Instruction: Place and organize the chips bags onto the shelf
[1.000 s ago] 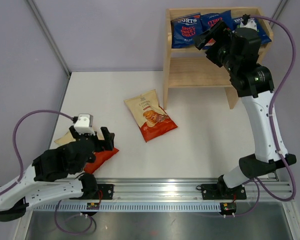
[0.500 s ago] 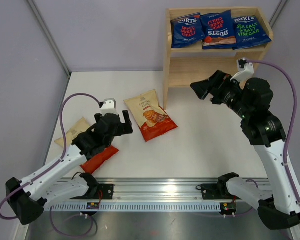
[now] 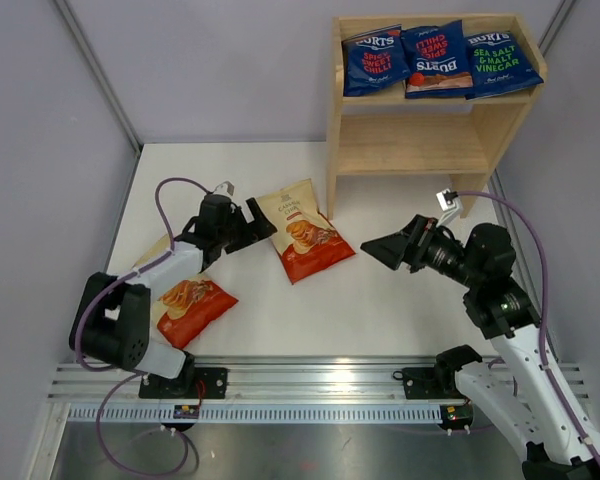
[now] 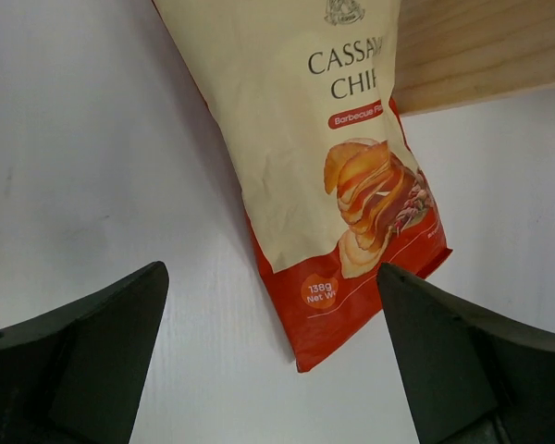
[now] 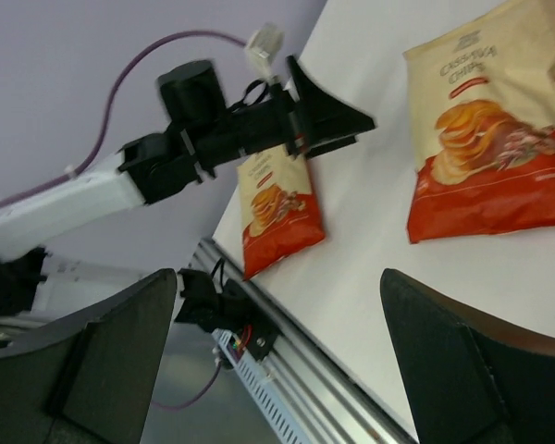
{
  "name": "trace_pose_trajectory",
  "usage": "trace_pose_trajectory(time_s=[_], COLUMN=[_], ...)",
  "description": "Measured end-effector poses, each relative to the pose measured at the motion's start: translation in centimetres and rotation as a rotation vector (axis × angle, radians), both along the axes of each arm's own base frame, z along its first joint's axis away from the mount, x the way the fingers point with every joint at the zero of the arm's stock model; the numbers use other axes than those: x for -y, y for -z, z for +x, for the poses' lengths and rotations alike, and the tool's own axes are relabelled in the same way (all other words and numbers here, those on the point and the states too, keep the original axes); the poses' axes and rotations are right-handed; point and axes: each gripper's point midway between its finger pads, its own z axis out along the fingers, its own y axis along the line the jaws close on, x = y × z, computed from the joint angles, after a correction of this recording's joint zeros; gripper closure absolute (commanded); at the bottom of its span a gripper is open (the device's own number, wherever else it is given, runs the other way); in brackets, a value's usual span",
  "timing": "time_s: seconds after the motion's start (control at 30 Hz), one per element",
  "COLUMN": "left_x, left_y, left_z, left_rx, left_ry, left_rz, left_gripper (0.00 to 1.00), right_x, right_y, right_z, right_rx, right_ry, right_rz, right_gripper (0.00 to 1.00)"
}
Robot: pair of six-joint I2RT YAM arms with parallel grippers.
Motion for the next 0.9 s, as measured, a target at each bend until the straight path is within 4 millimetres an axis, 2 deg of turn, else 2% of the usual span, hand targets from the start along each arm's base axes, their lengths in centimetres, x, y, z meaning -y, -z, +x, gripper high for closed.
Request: trace_pose_trajectory(time_s=[0.13,0.23,0.33,0.53,0.63,0.73,0.77,0.87,0.9], left_x=[1.1,1.6,2.7,4.5,5.1,5.6,5.6,5.7,5.8], left_y=[4.1,6.7,6.5,6.5,6.6,7.0,7.2,7.7,7.7], left_z=[1.5,2.2,4.5,7.3,8.4,9.0,9.0,8.8,8.6], left_rx=[-0.107,-0.171,-0.131,-0.077,-0.070,-0.076,-0.080,-0.108,-0.109], left_ry=[0.021,0.030,0.048,0.084,0.091,0.089,0.087,0.083,0.082], left_rz=[-0.050,-0.088,-0.165,-0.271,-0.305,-0.331,-0.341,-0.369,-0.377], left_gripper=[0.01,0.02,0.05,0.10,0.22,0.43,0.58,0.71,0.79], right_x=[-1.2,-1.6,-1.7,-1.4,-1.4,-1.4,-1.4,-1.4,-1.4], right_y=[1.5,1.8,1.4,-0.2,-0.5,-0.5,-0.4,0.2,0.6], right_z=[-1.9,-2.7,-3.4,-4.6,-4.9,-5.0,-5.0,-4.9,-4.9], right_rx=[-0.034,-0.051,-0.045,0.005,0.015,0.010,0.007,-0.006,-0.015], right_ry=[-0.103,-0.139,-0.161,-0.176,-0.181,-0.183,-0.182,-0.180,-0.179], right_rz=[0.101,0.140,0.163,0.188,0.191,0.192,0.192,0.189,0.187], right_gripper=[0.01,0.01,0.00,0.01,0.00,0.01,0.00,0.00,0.01])
